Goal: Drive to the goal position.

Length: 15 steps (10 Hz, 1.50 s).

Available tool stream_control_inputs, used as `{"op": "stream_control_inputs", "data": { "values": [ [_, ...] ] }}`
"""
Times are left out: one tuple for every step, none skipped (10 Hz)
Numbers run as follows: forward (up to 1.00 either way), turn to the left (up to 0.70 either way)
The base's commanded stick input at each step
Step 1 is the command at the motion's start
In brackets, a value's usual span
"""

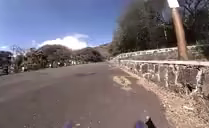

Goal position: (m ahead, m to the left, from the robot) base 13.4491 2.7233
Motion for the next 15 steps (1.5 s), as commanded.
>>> {"op": "stream_control_inputs", "data": {
  "values": [
    [0.5,0.0],
    [0.5,-0.5],
    [0.5,-0.5],
    [0.5,-0.5],
    [0.5,0.0],
    [0.5,0.0],
    [0.5,0.0],
    [0.5,0.0],
    [0.5,0.0],
    [0.5,0.0],
    [0.5,0.0],
    [0.5,-0.17],
    [0.5,-0.14],
    [0.5,-0.11],
    [0.5,-0.08]
  ]
}}
